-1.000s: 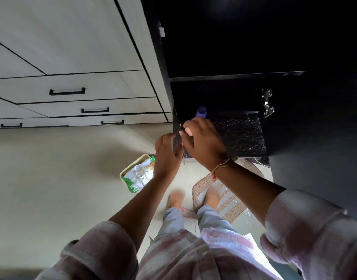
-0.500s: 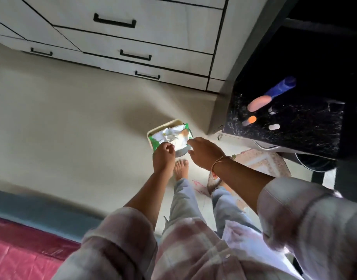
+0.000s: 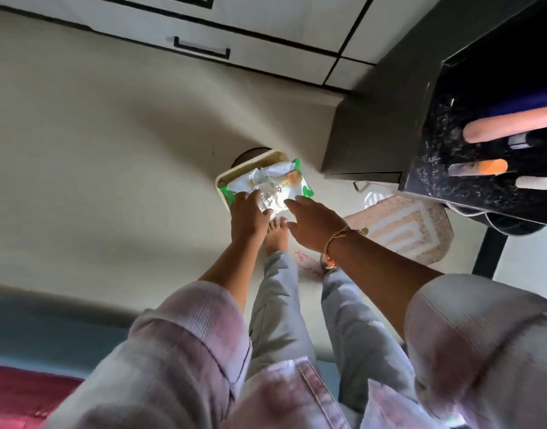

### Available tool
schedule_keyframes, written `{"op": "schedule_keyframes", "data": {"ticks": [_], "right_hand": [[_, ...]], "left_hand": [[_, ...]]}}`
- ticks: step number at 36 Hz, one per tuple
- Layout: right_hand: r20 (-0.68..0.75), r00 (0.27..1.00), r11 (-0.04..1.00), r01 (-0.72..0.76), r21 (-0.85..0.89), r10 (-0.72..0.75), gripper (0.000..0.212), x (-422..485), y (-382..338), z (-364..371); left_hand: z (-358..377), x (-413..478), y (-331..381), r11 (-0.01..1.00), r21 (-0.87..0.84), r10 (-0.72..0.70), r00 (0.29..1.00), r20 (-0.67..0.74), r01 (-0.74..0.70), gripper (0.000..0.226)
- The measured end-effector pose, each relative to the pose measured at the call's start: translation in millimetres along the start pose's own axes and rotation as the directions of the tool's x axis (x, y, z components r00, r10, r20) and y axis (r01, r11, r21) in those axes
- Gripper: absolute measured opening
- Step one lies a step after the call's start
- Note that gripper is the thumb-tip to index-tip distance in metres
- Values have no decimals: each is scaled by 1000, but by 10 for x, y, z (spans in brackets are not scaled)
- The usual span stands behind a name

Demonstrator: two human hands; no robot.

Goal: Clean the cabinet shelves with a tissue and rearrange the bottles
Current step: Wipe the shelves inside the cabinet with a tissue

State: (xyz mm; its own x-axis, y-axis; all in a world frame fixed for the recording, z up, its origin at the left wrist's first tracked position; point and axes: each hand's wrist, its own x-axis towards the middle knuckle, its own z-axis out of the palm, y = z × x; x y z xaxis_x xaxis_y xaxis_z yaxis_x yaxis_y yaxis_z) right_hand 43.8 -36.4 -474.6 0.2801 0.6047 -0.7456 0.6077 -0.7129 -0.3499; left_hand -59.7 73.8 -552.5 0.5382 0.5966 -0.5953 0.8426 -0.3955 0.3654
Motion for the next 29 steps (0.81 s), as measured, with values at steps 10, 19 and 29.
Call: {"op": "schedule_keyframes", "data": {"ticks": [10, 19, 29], "right_hand": [[14, 999, 999, -41, 23, 40, 48, 191, 62, 81], [23, 998, 997, -55, 61, 54, 48, 198, 217, 47], [-22, 998, 988, -60, 142, 64, 49, -60, 135, -204]], "left_hand": [[283, 350, -64, 999, 45, -28, 998, 49, 26, 44], [193, 417, -39, 997, 63, 54, 997, -50, -51, 18], [-169, 49, 190, 953, -292, -144, 969, -202, 80, 18]]}}
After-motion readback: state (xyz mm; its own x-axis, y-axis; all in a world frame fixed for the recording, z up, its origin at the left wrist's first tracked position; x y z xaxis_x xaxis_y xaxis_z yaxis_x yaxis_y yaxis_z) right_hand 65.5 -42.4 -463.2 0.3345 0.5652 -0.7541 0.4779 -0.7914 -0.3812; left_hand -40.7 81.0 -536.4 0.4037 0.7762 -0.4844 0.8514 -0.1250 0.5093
